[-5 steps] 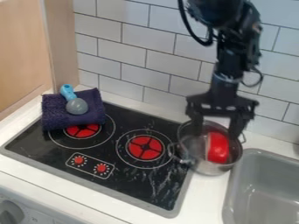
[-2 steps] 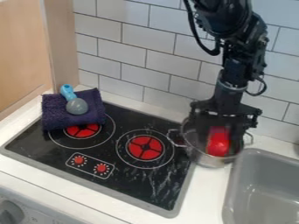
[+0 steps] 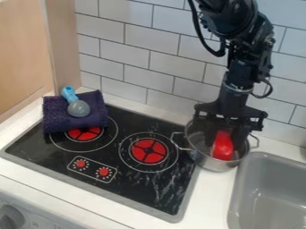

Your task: Take the red apple piece out of the silver bowl

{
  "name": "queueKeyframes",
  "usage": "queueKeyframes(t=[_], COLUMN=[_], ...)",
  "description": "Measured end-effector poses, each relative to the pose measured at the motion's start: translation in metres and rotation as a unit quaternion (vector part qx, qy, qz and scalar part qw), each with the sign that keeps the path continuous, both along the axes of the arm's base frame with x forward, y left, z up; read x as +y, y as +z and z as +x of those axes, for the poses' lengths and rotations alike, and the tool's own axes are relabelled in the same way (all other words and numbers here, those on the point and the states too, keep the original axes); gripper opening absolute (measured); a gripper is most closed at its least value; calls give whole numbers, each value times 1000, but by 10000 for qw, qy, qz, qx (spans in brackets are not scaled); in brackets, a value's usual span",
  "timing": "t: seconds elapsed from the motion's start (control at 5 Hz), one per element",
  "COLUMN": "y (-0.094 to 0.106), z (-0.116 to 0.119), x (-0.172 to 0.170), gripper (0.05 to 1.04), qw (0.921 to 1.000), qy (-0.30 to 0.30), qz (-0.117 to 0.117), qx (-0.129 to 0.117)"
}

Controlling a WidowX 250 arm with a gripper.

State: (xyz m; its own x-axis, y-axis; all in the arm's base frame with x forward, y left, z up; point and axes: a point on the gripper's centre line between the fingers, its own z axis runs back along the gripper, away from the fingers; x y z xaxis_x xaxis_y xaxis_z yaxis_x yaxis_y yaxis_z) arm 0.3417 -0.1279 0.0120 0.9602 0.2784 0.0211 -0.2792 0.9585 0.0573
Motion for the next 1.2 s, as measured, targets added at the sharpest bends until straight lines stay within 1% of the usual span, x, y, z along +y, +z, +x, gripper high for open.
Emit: queueKeyframes(t=[0.2, 0.4, 0.6, 0.8, 1.0, 1.2], y=[1, 2, 20, 45, 55, 73], z=[0, 0, 8, 14, 6, -9], x=[1, 8, 16, 28, 47, 80], gripper=[531, 531, 531, 531, 531, 531], qw=[10000, 9999, 9998, 9984, 9972, 9947], qy=[-18, -18, 129, 278, 478, 721], qz=[-6, 34, -15, -142, -264, -413], qx=[5, 102, -162, -479, -505, -605])
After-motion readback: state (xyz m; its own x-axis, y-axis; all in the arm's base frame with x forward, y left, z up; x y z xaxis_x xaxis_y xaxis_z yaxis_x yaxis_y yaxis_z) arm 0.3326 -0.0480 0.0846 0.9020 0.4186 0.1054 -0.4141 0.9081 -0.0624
